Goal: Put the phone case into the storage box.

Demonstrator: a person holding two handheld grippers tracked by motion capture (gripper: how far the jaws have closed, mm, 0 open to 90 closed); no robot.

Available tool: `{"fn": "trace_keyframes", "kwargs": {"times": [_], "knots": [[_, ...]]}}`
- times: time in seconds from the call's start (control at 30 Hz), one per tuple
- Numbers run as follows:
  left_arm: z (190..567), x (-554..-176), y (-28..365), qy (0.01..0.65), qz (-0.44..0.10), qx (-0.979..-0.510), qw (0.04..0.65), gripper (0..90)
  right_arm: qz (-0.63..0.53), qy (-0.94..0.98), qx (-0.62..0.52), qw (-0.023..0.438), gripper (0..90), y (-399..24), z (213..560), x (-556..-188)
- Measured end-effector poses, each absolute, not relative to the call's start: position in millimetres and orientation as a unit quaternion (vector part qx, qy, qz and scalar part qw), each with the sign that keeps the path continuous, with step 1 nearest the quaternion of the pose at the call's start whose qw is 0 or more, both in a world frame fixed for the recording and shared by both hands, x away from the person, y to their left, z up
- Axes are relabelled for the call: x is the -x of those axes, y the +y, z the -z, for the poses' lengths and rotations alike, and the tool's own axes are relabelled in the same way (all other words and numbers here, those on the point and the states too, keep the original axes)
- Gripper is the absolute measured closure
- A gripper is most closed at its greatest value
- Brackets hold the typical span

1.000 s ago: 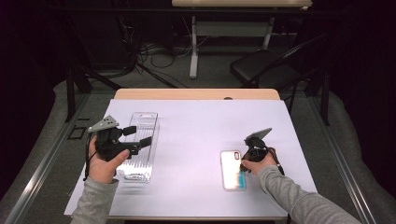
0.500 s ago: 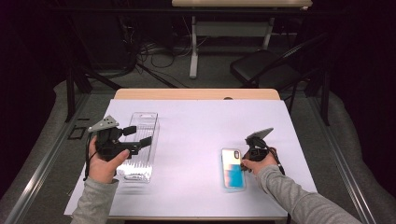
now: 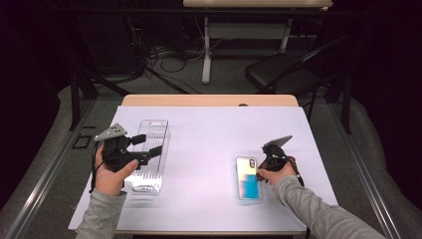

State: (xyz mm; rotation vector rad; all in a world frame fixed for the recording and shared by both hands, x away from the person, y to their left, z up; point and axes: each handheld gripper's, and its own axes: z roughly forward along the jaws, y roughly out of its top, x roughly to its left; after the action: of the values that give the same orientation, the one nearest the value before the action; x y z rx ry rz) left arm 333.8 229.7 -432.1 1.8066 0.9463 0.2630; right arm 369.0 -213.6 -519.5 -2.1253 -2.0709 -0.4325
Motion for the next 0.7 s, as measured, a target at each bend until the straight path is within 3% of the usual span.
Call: {"fn": "trace_keyframes", "kwargs": {"times": [0.7], "knots": [[433,-334,228,0.394,-0.108,-0.753,0.517,15.9,0.225,-0.686,0.691,0.022,87.5,-205,499,-374]]}}
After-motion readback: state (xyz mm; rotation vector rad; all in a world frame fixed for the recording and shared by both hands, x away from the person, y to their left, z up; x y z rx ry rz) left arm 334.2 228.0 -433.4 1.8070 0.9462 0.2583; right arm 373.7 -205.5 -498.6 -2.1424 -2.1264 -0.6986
